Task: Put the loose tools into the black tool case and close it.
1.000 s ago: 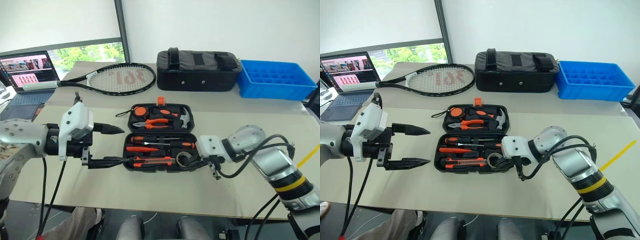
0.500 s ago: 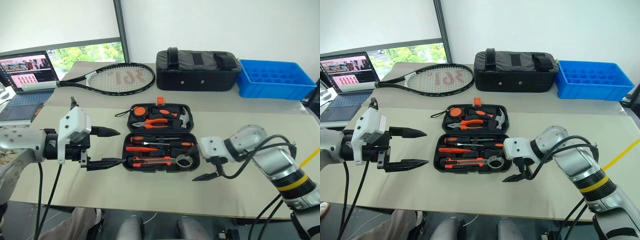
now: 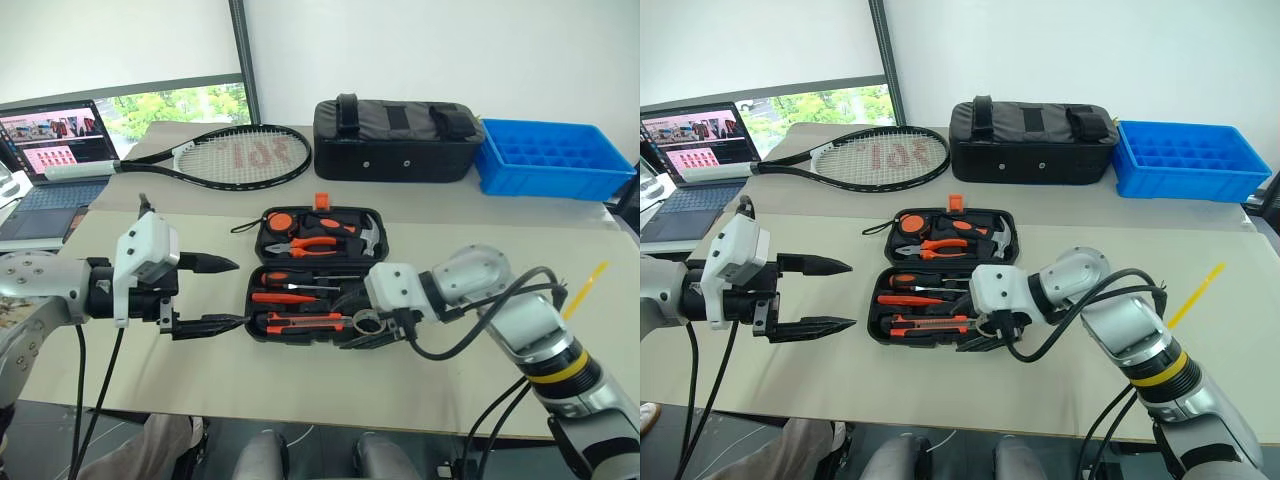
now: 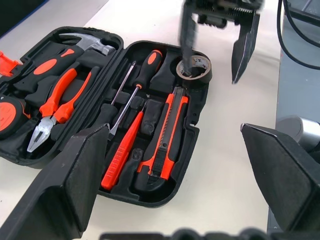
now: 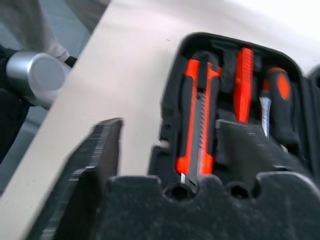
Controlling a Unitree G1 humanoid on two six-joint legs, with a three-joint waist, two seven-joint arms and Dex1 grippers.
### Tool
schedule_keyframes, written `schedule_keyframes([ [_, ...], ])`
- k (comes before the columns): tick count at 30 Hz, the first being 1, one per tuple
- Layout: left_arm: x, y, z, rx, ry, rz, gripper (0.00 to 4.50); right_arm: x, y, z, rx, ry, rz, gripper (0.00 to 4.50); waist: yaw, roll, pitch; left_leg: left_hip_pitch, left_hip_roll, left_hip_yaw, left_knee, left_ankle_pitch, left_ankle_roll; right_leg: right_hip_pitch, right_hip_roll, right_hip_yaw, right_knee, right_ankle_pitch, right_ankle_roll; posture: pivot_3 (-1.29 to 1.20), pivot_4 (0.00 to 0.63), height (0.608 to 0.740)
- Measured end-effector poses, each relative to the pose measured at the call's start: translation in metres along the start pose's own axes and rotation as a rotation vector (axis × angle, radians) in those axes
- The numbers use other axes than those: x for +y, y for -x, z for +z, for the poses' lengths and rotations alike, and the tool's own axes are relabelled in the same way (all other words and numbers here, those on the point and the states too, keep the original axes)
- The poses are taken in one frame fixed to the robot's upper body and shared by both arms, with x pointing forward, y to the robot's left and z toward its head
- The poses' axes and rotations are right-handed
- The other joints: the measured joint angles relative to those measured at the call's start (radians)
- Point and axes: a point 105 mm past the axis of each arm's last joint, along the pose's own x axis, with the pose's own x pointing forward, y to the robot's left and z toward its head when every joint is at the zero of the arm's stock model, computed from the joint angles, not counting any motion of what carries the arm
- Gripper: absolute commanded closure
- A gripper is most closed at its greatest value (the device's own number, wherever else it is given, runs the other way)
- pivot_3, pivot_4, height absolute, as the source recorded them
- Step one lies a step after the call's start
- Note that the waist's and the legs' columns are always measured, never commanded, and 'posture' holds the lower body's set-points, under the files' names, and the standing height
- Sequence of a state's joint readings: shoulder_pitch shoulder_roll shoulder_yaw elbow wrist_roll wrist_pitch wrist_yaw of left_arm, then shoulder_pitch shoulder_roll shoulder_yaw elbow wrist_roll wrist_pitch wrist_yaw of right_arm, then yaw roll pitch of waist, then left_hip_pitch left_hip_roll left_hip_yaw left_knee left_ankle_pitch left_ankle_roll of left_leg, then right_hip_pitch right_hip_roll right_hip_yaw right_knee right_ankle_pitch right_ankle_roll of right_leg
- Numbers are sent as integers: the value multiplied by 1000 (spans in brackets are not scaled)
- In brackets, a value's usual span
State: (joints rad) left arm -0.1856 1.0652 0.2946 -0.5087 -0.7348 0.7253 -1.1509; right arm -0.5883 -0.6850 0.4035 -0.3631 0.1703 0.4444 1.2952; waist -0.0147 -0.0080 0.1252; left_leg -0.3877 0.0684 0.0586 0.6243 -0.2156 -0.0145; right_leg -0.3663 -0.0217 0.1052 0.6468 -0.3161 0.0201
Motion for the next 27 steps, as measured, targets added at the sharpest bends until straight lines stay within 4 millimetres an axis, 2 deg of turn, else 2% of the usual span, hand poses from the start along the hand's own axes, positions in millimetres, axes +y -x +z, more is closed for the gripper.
schedule_keyframes([
  [6, -1, 0, -3, 1, 11, -2, 0, 4, -9, -2, 32, 17, 10, 4469, -2, 0, 0, 0, 0, 0, 0, 0, 0, -1, 0, 0, 1, 0, 0, 0, 150, 708],
  [16, -2, 0, -6, 0, 9, -4, 0, 2, -3, -29, 183, -4, -10, 4469, -1, 0, 0, 0, 0, 0, 0, 0, 0, -2, 0, 0, 1, 0, -1, 0, 150, 708],
  [27, -1, -2, -7, -1, 12, -14, 0, -1, 3, -36, 222, 6, -36, 4469, 0, 0, 0, 0, 0, 0, 0, 0, 0, -1, 0, 0, 1, 0, -1, 0, 150, 708],
])
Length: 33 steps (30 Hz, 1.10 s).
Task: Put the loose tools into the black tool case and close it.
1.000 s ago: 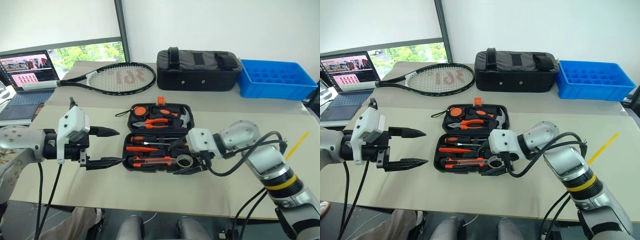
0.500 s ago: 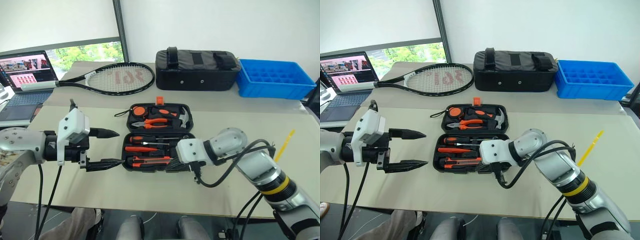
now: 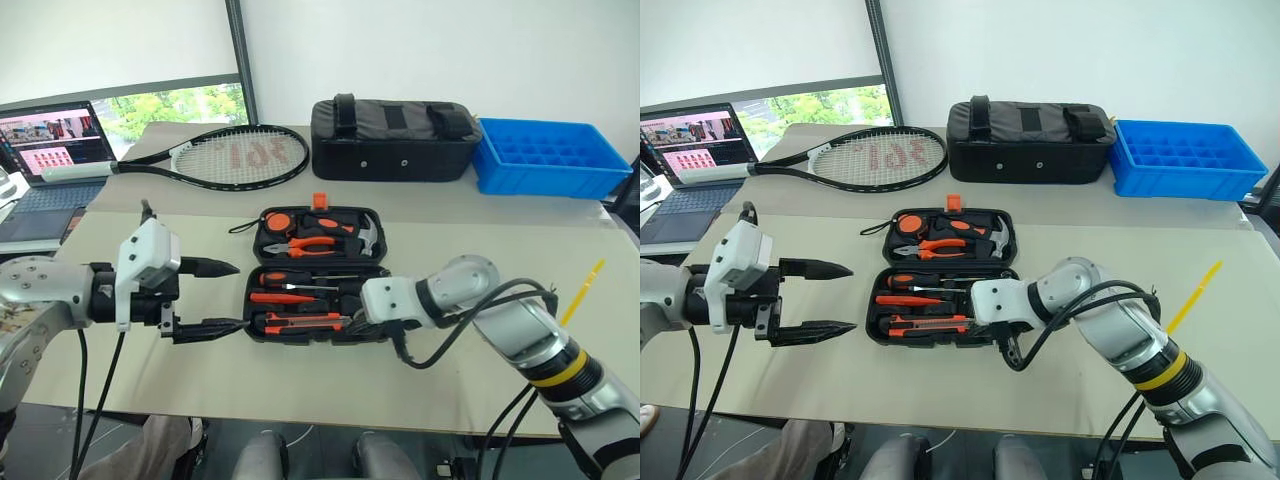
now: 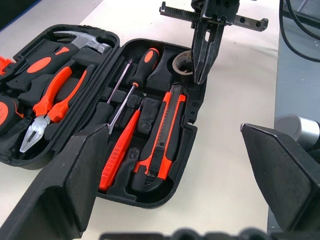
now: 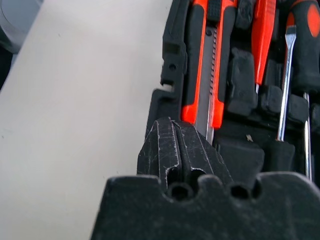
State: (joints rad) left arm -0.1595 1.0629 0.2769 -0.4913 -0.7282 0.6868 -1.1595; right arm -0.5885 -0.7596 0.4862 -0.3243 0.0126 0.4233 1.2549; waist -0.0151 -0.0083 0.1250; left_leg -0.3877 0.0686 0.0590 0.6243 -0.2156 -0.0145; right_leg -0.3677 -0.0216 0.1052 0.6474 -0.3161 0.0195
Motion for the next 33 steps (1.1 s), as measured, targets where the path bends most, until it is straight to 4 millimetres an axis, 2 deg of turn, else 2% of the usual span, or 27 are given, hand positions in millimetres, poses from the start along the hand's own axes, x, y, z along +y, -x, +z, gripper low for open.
schedule_keyframes([
  [10, 0, 0, -1, -2, 1, -7, 0, -3, 6, -9, 34, -14, -19, 4469, 0, 0, 0, 0, 0, 0, 0, 0, 0, 0, 0, 0, 0, 0, 0, 0, 150, 708],
  [14, 0, 0, -1, -3, 2, -7, 0, -4, 17, 2, -47, -55, -7, 4469, -1, 0, 0, 0, 0, 0, 0, 0, 0, 0, 0, 0, 0, 0, 0, 0, 150, 708],
  [17, 0, -1, -2, -4, 4, -8, 0, 5, 26, 15, -103, -67, 51, 4469, 0, 0, 0, 0, 0, 0, 0, 0, 0, 0, 0, 0, 0, 0, 0, 0, 150, 708],
  [21, 0, -1, -2, -6, 5, -6, 0, 6, 28, 9, -90, -91, 52, 4469, -1, 0, 0, 0, 0, 0, 0, 0, 0, 0, 0, 0, 0, 0, 0, 0, 150, 708],
  [24, 3, -1, -4, -18, 23, 14, 0, -17, 34, -8, -94, -160, -77, 4469, -5, 0, 0, 1, 0, 0, 0, 0, 0, 0, 0, 0, 0, 1, -1, 0, 150, 708],
  [25, 7, -1, -8, -32, 43, 39, 0, -34, 40, -17, -90, -191, -160, 4469, -6, 0, 0, 1, 0, 1, 0, 0, 0, 0, 0, 1, 0, 1, -1, 0, 150, 708],
  [28, 22, 0, -21, -86, 95, 119, 0, -67, 61, -34, -107, -269, -335, 4469, -5, 0, 0, 1, 0, 0, 0, 0, 0, 0, 0, 0, 0, 1, -2, 0, 150, 708],
  [29, 28, 0, -27, -87, 109, 153, 0, -74, 66, -39, -116, -300, -375, 3900, -3, 0, 0, 1, 0, 0, 0, 0, 0, 0, 0, 0, 0, 1, -2, 0, 150, 708],
  [30, 35, 0, -33, -92, 129, 182, 0, -79, 70, -45, -122, -332, -405, 3779, -3, 0, 0, 1, 0, 0, -1, 0, 0, 0, 0, 0, 0, 1, -2, 0, 150, 708],
  [33, 71, -5, -50, -182, 257, 270, 0, -102, 77, -71, -162, -511, -532, 2691, 2, -1, 0, -1, 0, 0, 0, 0, 0, 0, 0, 0, 0, 2, -3, 0, 150, 708],
])
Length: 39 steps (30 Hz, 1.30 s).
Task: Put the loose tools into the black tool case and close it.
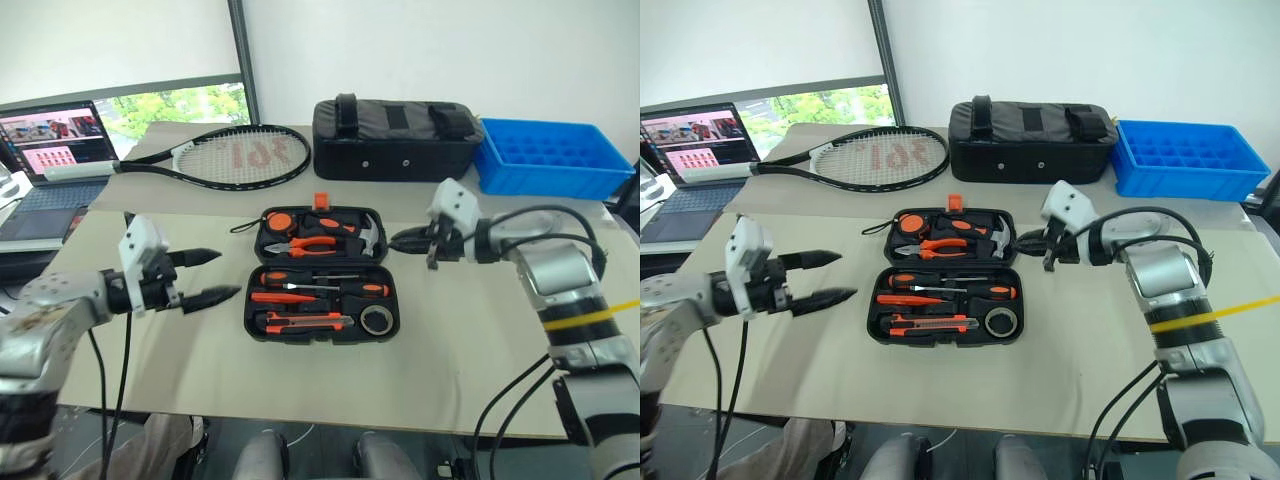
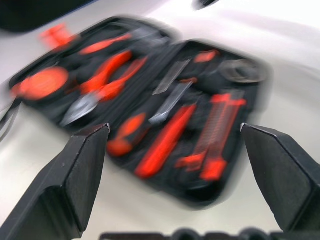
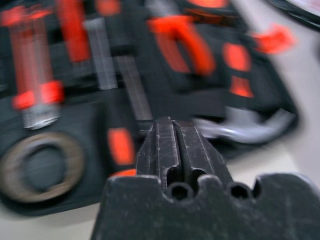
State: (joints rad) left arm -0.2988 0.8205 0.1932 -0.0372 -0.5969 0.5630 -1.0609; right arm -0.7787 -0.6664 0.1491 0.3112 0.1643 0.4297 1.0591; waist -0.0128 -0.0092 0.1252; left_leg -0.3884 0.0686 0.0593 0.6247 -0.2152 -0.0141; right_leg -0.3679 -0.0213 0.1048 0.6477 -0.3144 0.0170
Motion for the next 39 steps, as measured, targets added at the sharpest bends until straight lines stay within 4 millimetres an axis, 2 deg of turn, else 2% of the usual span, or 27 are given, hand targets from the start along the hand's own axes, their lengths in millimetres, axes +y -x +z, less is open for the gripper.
schedule_keyframes([
  [1, 9, -3, -2, -7, 32, 12, 0, -5, -3, -5, 5, -48, -21, 2388, 0, 0, 0, 0, 0, 0, 0, 0, 0, 0, 0, 0, 0, 0, 0, 0, 150, 708],
  [6, 48, -20, 10, -97, 199, 39, 0, -16, -21, -27, 30, -347, -59, 2388, -2, 0, 0, -2, 0, 0, -1, 0, 0, -2, 0, -1, 0, 0, 0, 0, 150, 708],
  [9, 63, -33, 8, -101, 325, 43, 0, -19, -28, -31, 21, -494, -59, 2388, -5, 0, -1, -2, 0, 0, -1, 0, 0, -2, 0, -2, 1, 0, 0, 0, 150, 708],
  [13, 76, -48, -5, -73, 487, 68, 0, -23, -34, -36, 15, -641, -67, 2388, -12, 0, -1, -3, 0, -1, -1, 0, 0, -2, 0, -5, 1, 0, 0, 0, 150, 708],
  [18, 83, -52, -21, -20, 567, 114, 0, -21, -40, -42, 15, -733, -59, 2388, -24, 0, -1, -3, 0, -2, -1, 0, 0, -2, 0, -6, 2, 0, 0, 0, 150, 708],
  [22, 81, -59, -29, 10, 607, 112, 0, -18, -48, -39, 18, -758, -47, 3366, -31, 0, -1, -4, 0, -2, -1, 0, 0, -2, -1, -7, 2, 0, 0, 0, 150, 708],
  [25, 79, -66, -32, 27, 604, 110, 0, -18, -51, -36, 9, -764, -40, 4464, -31, 0, -1, -4, 0, -3, -1, 0, 0, -2, -1, -7, 2, 0, 0, 0, 150, 708],
  [39, 84, -72, -40, 28, 638, 187, 0, -15, -52, -35, -10, -779, -13, 4464, -34, 1, -1, -4, 0, -3, -2, 0, 0, -4, -1, -8, 10, 0, 1, 0, 150, 708],
])
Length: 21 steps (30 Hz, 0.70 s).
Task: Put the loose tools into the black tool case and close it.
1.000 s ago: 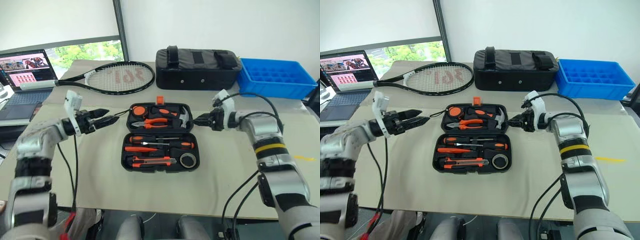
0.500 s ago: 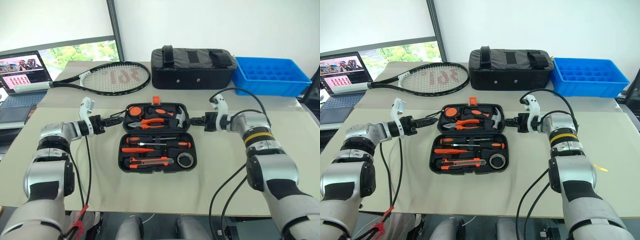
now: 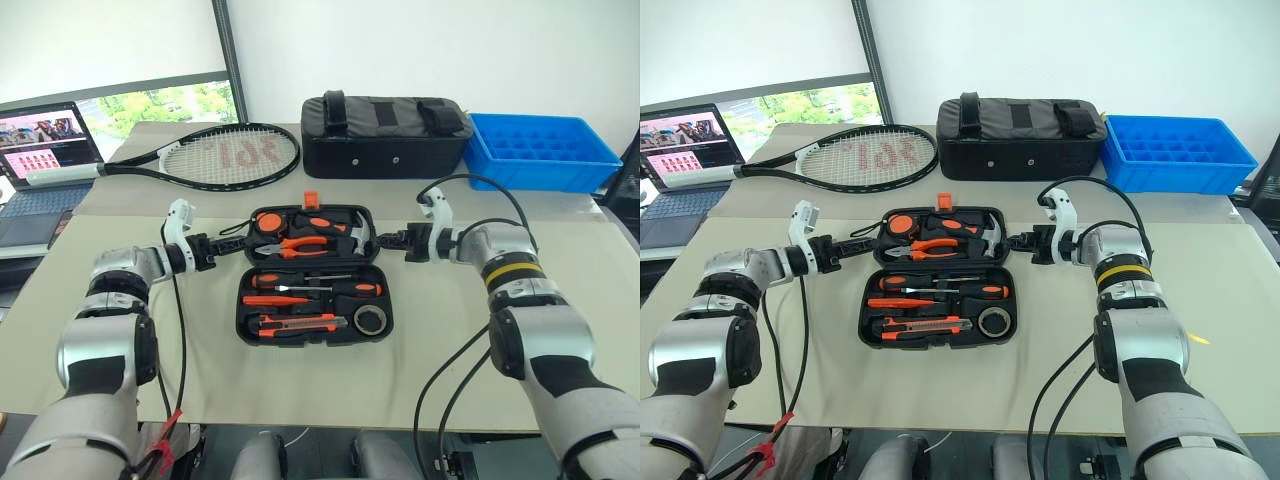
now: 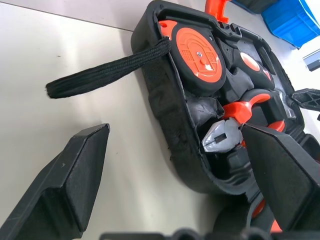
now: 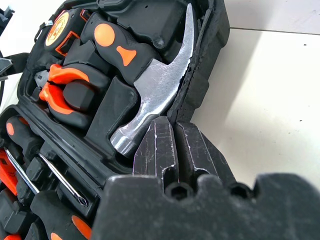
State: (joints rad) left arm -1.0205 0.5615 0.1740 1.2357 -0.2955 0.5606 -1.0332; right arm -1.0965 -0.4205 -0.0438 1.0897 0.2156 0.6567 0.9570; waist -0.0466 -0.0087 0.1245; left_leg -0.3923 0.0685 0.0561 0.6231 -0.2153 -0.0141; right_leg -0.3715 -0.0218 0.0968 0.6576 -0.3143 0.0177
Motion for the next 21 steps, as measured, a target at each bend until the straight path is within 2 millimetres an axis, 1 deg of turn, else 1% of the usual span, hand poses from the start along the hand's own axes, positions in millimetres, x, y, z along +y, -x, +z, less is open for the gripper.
schedule_keyframes([
  [2, -1, -2, -1, 3, 2, -3, 0, 1, 0, -1, 1, 0, 10, 4464, -1, 0, 0, 0, 0, 0, 0, 0, 0, 0, 0, 0, 0, 0, 0, 0, 150, 708],
  [3, -1, -3, -2, 5, 2, -3, 512, 2, 0, -1, 1, 2, 18, 4500, -1, 0, 0, 0, 0, 0, 0, 0, 0, 0, 0, 0, 0, 0, 0, 0, 150, 708],
  [4, -2, -5, -3, 8, 4, -4, 718, 3, 1, -2, 3, 3, 37, 4500, -1, 0, 0, 0, 0, 0, 0, 0, 0, -1, 0, 0, 0, 0, 0, 0, 150, 708],
  [11, -2, -7, -5, 7, 7, -1, 3394, 6, 1, -5, 8, 6, 63, 4500, -2, 0, 0, 0, 0, 0, -1, 0, 0, -1, 0, -1, 0, 0, 0, 0, 150, 708],
  [14, -4, -7, 1, -14, 4, -7, 4411, 5, 2, -6, 9, 8, 60, 4500, 1, 0, 0, 0, 0, 0, 0, 0, 0, -1, 0, -1, 0, 0, 0, 0, 150, 708],
  [21, -4, -5, 4, -28, 7, -14, 4411, 5, 3, -4, -4, 29, 65, 4500, 0, 1, 0, 0, 0, 0, 1, 0, -1, -1, 0, -1, 2, 0, 0, 0, 150, 708],
])
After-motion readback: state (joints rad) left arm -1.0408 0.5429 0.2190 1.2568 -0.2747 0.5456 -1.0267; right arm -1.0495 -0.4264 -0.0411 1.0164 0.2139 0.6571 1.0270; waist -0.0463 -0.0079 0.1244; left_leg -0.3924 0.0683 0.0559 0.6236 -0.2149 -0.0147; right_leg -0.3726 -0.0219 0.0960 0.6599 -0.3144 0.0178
